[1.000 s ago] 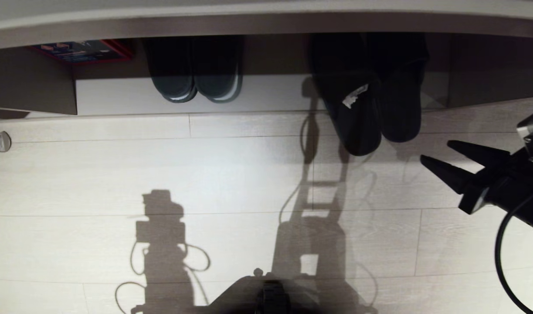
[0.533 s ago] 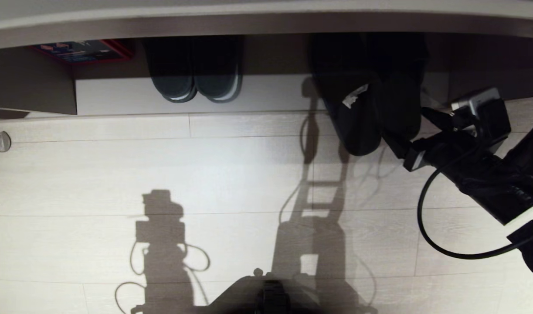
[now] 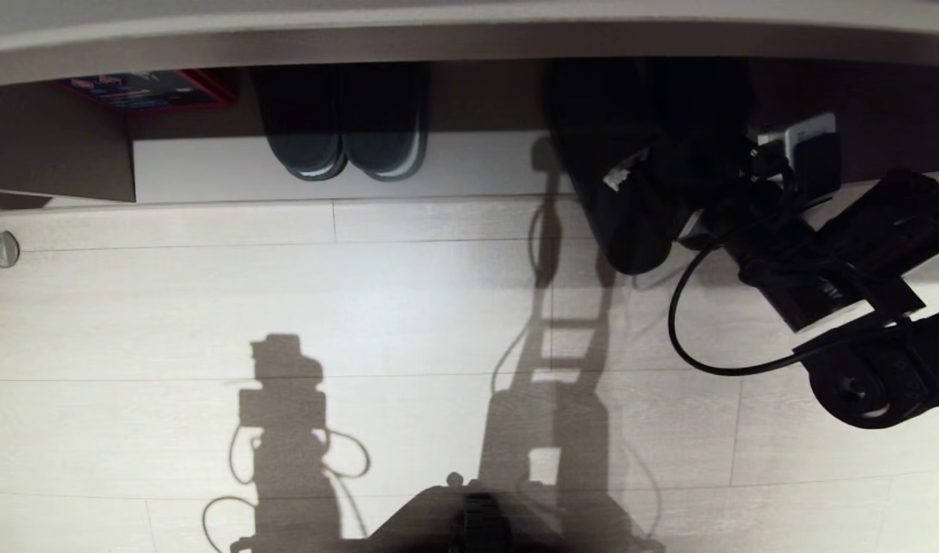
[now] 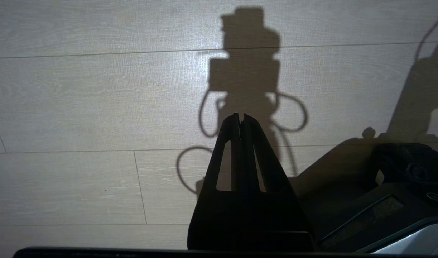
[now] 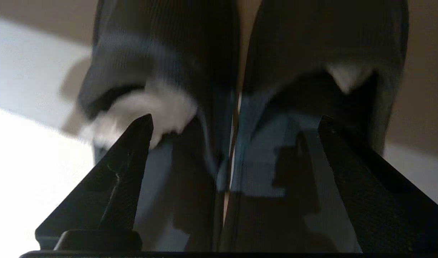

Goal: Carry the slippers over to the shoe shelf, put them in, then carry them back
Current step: Pick up the slippers in the shoe cabinet

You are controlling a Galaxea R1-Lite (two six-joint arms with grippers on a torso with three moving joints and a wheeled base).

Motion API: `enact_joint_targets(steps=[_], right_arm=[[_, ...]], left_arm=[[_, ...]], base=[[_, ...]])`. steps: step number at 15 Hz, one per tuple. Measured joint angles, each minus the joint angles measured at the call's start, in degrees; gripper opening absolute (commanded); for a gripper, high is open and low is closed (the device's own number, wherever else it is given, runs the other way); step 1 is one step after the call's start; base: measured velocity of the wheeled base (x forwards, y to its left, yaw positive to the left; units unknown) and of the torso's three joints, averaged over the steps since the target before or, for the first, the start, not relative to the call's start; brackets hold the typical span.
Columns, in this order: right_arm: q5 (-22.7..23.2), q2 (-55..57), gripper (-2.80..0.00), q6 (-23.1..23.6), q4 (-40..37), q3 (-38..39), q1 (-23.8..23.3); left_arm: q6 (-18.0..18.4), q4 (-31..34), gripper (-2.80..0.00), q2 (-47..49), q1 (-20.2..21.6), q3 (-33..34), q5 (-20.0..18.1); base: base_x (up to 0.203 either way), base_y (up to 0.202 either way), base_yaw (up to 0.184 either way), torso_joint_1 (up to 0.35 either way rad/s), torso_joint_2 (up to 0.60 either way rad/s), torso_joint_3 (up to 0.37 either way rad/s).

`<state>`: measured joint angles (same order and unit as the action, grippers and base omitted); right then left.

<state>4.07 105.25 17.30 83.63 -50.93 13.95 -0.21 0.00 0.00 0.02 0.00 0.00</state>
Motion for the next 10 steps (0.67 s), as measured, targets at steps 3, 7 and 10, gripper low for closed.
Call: enact_joint_targets(steps=[3, 7, 10], right_arm=[[-0.1, 3.1, 0.00, -0.4, 0.0, -5.0, 0.1], [-0.3, 7.1, 0.00, -1.1, 0.3, -11.6, 0.3], [-0.6, 9.6, 0.00, -1.9, 0.5, -16.4, 1.0]], left_arm=[[0.0, 0.0, -2.80, 0.0, 0.0, 0.0, 0.0], [0.0, 0.0, -2.80, 0.0, 0.0, 0.0, 0.0], [0.0, 0.0, -2.80, 0.0, 0.0, 0.0, 0.0]], base=[[0.000, 0.000, 0.000, 0.000, 0.00, 0.000], [0.000, 0.000, 0.000, 0.000, 0.00, 0.000], [0.000, 0.000, 0.000, 0.000, 0.00, 0.000]])
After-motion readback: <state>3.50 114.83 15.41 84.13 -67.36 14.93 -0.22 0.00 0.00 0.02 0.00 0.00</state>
